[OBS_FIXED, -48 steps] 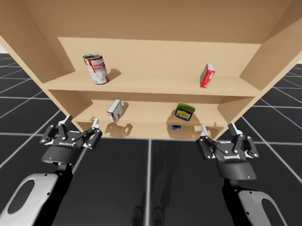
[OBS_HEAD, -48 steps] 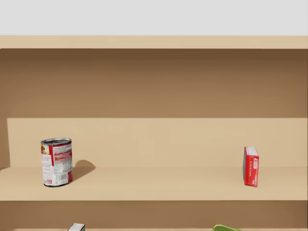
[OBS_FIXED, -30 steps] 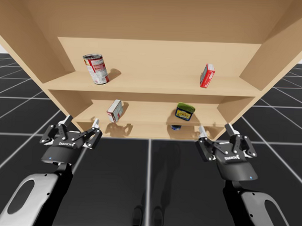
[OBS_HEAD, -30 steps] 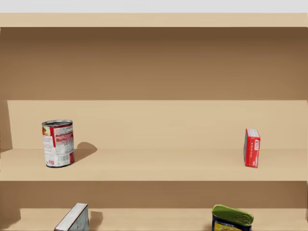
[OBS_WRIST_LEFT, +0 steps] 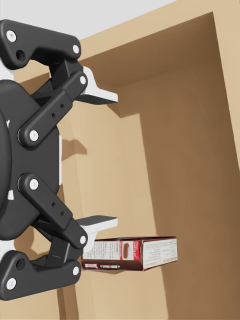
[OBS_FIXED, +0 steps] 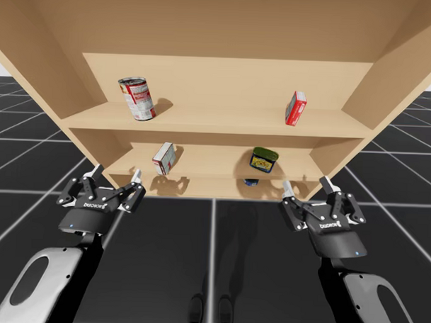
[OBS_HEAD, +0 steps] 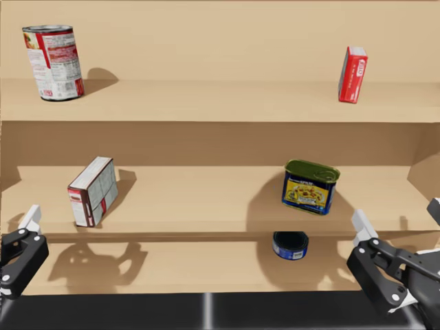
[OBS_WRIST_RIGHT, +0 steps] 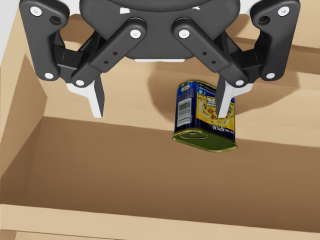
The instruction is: Find the tuna fish can on the shelf and bring it to me.
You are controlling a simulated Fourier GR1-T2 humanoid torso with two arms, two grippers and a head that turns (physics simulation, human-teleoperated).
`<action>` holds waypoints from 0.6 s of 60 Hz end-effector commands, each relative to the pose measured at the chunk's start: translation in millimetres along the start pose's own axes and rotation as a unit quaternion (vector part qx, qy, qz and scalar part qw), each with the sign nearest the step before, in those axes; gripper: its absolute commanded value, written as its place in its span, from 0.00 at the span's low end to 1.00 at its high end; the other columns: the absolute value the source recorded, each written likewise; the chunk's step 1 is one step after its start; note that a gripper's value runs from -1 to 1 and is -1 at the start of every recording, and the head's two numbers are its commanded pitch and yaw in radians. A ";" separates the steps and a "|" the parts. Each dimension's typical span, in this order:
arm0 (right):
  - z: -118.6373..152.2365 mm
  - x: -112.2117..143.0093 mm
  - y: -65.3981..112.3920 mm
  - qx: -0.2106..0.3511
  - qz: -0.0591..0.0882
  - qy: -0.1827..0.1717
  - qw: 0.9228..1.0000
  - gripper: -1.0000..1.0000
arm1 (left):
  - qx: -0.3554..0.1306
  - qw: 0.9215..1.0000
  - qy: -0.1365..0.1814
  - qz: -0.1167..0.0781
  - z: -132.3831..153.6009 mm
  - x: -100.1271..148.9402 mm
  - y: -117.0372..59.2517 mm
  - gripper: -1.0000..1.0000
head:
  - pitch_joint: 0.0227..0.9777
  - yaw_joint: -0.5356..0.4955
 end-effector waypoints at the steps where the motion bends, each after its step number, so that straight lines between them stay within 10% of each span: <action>1: 0.1 -0.5 -0.1 0.001 0.007 -0.001 1.000 0.00 | -0.001 1.000 0.000 -0.002 0.2 0.1 0.0 0.00 | 0.60 0.44; 36: 13.6 22.3 17.3 0.004 -0.019 0.008 1.000 0.00 | -0.003 1.000 0.001 0.002 -0.1 -0.6 0.4 0.00 | 0.74 0.32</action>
